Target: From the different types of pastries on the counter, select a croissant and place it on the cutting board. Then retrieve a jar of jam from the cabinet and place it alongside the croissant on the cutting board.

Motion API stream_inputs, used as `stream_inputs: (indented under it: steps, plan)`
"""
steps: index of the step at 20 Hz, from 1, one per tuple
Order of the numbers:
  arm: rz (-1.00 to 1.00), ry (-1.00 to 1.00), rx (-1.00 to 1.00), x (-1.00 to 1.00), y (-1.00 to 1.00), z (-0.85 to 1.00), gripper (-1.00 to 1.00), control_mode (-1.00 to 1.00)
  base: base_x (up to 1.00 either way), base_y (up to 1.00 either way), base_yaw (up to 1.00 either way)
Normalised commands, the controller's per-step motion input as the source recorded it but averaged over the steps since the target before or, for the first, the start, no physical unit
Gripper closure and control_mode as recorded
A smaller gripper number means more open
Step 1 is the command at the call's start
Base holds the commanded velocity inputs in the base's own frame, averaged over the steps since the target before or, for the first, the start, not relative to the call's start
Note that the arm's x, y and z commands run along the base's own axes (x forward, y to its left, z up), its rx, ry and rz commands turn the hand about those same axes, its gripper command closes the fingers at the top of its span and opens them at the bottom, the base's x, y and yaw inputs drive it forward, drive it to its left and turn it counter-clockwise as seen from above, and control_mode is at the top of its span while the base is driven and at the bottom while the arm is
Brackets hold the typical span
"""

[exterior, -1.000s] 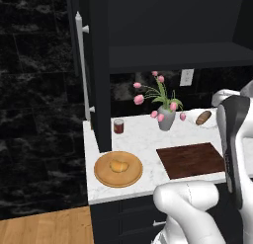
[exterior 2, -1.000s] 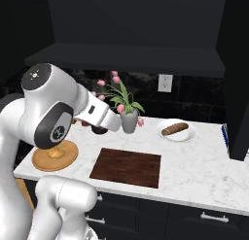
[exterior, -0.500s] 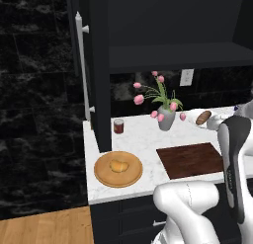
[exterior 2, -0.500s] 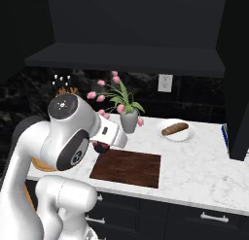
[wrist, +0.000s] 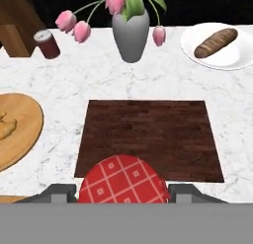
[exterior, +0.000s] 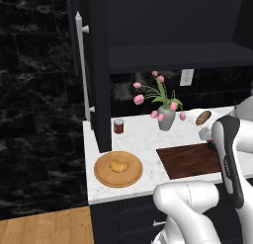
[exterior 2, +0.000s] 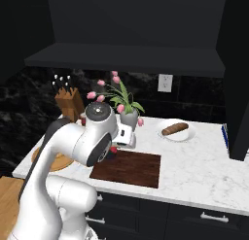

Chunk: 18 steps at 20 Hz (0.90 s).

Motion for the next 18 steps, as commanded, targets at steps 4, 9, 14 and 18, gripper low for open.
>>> stream_inputs:
  steps: [4, 9, 14, 18]
  plan:
    - [0.25, 0.00, -0.01, 0.38, -0.27, -0.63, 1.00, -1.00, 0.00, 0.00, 0.00]
    - [0.21, 0.00, 0.00, 0.53, -0.18, -0.61, 1.00, -1.00, 0.00, 0.00, 0.00]
    - [0.17, 0.00, 0.00, 0.86, -0.26, -0.33, 1.00, -1.00, 0.00, 0.00, 0.00]
    - [0.28, 0.00, 0.00, 0.65, -0.59, -0.30, 1.00, -1.00, 0.00, 0.00, 0.00]
